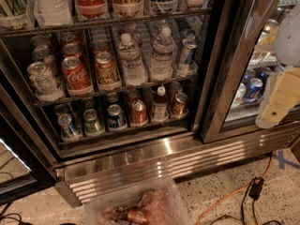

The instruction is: Pick water bottle from middle shelf of fridge

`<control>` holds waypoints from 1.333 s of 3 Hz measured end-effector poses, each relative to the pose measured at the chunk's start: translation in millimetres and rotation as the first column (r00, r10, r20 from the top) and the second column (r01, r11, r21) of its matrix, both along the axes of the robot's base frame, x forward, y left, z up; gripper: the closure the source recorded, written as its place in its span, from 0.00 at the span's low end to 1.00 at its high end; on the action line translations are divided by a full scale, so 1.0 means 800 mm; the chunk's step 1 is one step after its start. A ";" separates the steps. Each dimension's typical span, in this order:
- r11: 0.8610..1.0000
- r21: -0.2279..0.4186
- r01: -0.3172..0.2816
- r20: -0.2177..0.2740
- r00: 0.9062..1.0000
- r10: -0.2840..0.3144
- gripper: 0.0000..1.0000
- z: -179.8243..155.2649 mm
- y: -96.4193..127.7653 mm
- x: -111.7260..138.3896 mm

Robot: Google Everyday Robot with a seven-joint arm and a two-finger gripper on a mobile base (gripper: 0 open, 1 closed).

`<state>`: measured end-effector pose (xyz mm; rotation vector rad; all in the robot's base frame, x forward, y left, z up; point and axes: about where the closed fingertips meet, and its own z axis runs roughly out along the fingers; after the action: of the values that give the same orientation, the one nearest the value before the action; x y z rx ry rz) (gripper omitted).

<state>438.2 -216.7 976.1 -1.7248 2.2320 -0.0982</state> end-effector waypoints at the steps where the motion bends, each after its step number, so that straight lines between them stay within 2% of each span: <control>1: 1.000 0.000 0.000 0.000 1.000 0.000 0.00 0.000 0.000 0.000; 2: 1.000 0.023 0.006 0.008 1.000 -0.007 0.00 -0.007 0.005 0.005; 3: 0.997 0.083 0.001 -0.017 1.000 0.000 0.00 -0.048 0.029 0.020; 4: 0.987 0.157 -0.039 -0.029 0.999 0.044 0.00 -0.089 0.070 0.038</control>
Offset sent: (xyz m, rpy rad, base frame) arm 0.0085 0.0069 -0.0180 0.0543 -0.0018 -0.0161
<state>468.2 -160.3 905.3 -1.6978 2.1618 0.1124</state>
